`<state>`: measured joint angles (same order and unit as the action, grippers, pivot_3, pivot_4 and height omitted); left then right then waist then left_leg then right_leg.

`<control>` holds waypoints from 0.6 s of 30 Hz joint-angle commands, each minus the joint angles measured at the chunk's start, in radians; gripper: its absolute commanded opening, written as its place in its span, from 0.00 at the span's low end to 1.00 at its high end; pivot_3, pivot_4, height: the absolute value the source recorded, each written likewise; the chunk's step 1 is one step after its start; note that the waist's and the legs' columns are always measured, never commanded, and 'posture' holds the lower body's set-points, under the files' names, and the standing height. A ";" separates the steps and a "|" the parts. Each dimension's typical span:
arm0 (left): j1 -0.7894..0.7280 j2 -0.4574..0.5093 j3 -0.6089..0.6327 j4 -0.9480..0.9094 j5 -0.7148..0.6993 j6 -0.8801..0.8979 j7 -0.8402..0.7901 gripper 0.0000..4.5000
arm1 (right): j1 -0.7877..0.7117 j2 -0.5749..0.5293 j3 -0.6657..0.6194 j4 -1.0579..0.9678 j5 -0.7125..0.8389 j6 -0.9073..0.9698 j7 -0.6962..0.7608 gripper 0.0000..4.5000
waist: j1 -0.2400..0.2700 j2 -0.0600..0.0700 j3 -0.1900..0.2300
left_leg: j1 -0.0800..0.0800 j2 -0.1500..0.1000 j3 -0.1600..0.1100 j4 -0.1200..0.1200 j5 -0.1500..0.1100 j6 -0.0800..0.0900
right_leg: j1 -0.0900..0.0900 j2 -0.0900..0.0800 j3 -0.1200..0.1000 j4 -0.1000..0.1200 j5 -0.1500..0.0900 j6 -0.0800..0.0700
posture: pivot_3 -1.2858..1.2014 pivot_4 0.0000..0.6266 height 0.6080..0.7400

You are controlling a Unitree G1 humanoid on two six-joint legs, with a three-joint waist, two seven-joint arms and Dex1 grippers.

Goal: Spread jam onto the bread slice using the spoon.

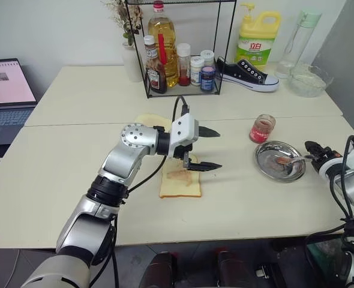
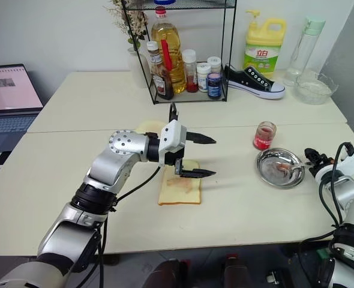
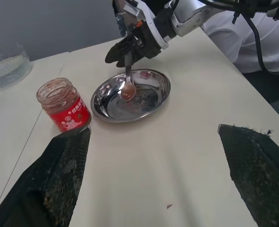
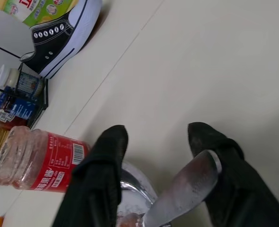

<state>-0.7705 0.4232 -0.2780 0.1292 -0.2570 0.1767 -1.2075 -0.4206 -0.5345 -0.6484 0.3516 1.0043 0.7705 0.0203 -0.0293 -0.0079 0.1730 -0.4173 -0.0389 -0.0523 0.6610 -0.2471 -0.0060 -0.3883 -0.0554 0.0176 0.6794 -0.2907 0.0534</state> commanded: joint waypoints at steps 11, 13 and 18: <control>0.086 0.235 0.218 -0.081 -0.081 0.211 0.038 1.00 | 0.096 -0.409 0.242 -0.368 -0.218 -0.007 0.427 1.00 | -0.010 0.001 0.000 | 0.000 0.002 0.000 0.000 0.000 0.000 | 0.000 0.001 0.000 0.000 0.000 0.000 | 0.52 0.24 1.00; 0.109 0.307 0.281 -0.093 -0.118 0.302 0.040 1.00 | 0.123 -0.464 0.292 -0.463 -0.217 0.000 0.543 1.00 | -0.013 0.001 0.000 | 0.001 0.003 0.000 0.000 0.000 0.000 | -0.001 0.002 0.000 0.000 0.000 0.000 | 0.52 0.24 1.00; 0.229 0.500 0.416 -0.137 -0.161 0.416 0.020 1.00 | 0.223 -0.584 0.391 -0.673 -0.238 -0.019 0.802 1.00 | -0.003 0.000 0.001 | 0.000 0.002 -0.002 -0.001 0.000 0.000 | 0.000 0.001 -0.002 -0.002 0.000 0.001 | 0.52 0.24 1.00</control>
<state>-0.5670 0.8773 0.0659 0.0344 -0.3844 0.5612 -1.1718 -0.2153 -1.0768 -0.2672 -0.2447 0.7797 0.7699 0.7346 -0.0327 -0.0082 0.1743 -0.4171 -0.0368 -0.0542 0.6606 -0.2475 -0.0056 -0.3884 -0.0546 0.0159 0.6777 -0.2910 0.0540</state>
